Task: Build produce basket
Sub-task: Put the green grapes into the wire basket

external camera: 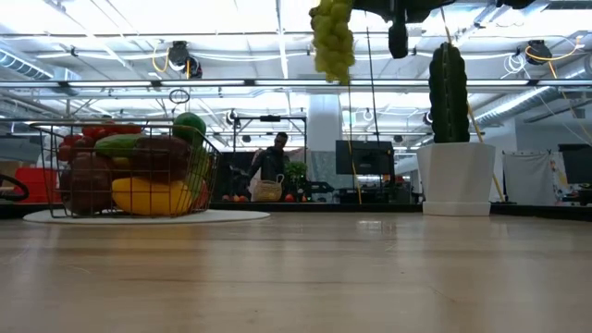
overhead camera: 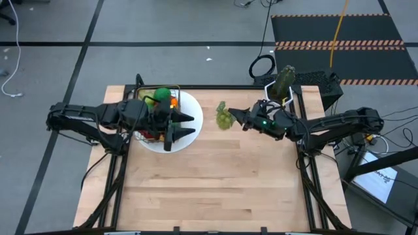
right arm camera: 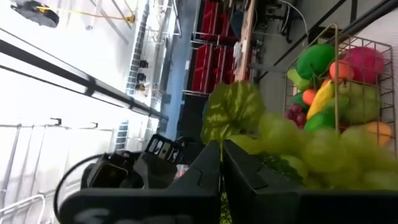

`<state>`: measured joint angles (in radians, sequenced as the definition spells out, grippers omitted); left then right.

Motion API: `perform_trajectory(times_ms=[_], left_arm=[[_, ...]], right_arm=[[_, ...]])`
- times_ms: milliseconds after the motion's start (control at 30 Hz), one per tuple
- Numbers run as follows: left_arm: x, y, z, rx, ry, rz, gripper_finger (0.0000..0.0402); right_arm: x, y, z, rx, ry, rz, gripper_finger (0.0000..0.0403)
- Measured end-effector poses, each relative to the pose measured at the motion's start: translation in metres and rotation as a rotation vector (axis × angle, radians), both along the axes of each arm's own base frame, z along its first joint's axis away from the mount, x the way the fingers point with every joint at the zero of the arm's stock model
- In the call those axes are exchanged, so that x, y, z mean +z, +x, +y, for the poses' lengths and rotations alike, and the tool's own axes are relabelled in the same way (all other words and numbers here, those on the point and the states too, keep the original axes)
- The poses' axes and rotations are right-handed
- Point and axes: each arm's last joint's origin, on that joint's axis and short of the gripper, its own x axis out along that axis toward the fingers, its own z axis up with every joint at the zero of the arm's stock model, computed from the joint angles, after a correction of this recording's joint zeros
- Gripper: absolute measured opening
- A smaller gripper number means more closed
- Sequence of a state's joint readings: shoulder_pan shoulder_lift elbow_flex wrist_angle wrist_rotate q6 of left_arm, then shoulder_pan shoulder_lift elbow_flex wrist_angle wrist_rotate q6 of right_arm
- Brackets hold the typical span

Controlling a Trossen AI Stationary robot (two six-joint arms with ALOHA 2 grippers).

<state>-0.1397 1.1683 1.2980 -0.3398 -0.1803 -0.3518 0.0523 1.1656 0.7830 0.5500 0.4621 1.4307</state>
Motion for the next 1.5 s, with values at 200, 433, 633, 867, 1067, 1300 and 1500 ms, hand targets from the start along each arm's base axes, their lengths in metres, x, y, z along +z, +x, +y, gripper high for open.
perform_trajectory(times_ms=[200,433,633,867,1067,1300,1500], left_arm=[[0.0,0.0,-0.004,-0.023,0.032,0.001,0.0241],[0.0,0.009,-0.002,-0.012,0.045,-0.033,0.0241],[0.002,0.033,-0.007,-0.046,0.084,-0.167,0.0241],[-0.011,0.067,-0.007,-0.04,0.081,-0.236,0.0241],[-0.023,0.087,-0.003,-0.013,0.109,-0.248,0.0241],[-0.033,0.096,0.008,0.098,0.174,-0.195,0.0241],[-0.035,0.096,0.018,0.175,0.217,-0.162,0.0241]], right_arm=[[0.013,0.001,0.005,-0.022,-0.035,-0.015,0.0001],[0.041,0.004,0.005,-0.026,-0.174,0.029,0.0001],[0.058,0.005,0.004,-0.012,-0.442,0.163,0.0001],[0.063,0.005,0.007,0.036,-0.731,0.207,0.0001],[0.061,0.006,0.012,0.097,-0.994,0.267,0.0001],[0.06,0.006,0.012,0.103,-1.07,0.289,0.0],[0.059,0.007,0.012,0.129,-1.092,0.291,0.0001]])
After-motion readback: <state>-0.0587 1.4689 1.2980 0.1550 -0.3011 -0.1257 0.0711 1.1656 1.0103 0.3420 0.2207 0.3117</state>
